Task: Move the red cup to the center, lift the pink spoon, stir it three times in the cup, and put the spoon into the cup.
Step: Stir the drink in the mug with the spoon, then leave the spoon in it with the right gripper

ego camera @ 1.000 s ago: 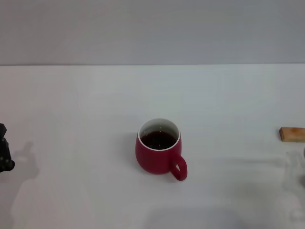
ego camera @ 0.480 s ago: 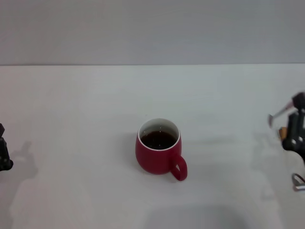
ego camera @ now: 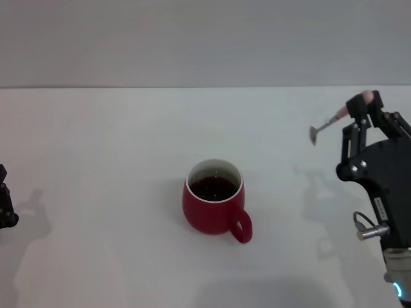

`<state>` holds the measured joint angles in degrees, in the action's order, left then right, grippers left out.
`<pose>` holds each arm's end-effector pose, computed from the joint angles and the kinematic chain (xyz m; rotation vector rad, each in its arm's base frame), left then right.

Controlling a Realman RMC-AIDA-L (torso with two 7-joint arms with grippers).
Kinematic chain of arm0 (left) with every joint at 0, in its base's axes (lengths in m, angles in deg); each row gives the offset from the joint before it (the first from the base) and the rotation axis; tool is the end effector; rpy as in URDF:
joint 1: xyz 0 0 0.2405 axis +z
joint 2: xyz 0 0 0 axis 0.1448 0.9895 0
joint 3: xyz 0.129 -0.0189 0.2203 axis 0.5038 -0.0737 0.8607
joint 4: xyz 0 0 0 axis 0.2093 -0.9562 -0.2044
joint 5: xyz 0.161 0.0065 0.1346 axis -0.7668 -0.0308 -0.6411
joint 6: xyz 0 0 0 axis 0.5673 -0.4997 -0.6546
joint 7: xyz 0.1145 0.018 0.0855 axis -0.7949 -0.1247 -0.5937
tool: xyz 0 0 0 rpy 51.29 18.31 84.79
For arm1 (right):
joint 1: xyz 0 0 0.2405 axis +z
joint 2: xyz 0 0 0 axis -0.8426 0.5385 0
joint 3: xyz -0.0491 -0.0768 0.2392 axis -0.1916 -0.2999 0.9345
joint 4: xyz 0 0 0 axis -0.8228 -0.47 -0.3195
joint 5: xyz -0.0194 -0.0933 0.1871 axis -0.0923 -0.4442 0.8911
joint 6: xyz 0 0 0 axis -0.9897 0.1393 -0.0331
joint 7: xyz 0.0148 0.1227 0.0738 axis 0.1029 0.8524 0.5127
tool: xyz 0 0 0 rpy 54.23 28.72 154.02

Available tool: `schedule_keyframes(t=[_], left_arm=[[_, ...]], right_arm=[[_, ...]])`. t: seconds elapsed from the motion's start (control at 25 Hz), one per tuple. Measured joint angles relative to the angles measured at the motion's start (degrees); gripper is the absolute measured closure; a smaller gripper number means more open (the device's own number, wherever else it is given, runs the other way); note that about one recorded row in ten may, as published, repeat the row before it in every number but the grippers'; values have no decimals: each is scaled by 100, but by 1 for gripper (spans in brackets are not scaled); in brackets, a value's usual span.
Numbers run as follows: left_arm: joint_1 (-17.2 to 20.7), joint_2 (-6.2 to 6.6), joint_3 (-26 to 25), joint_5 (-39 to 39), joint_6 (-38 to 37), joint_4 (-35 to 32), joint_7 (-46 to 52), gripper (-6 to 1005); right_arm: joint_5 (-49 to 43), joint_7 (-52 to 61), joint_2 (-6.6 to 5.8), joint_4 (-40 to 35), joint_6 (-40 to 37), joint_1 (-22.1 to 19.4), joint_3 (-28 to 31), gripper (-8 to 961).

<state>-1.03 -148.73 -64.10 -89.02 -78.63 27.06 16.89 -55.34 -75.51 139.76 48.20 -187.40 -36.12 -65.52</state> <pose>-0.3696 0.2222 0.0006 -1.5960 -0.3924 -0.6287 0.2116 0.2294 -0.0593 -1.5445 0.2391 1.1471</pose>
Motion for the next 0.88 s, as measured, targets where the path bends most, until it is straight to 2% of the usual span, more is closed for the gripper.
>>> schedule_keyframes(t=[0.4, 0.88], left_arm=[[23, 0, 0, 0, -27, -1, 0, 1001], [48, 0, 1, 0, -47, -1, 0, 1001]], right_arm=[[-285, -16, 47, 275, 113, 253, -4, 887], [-426, 41, 60, 450, 989, 426, 20, 887]])
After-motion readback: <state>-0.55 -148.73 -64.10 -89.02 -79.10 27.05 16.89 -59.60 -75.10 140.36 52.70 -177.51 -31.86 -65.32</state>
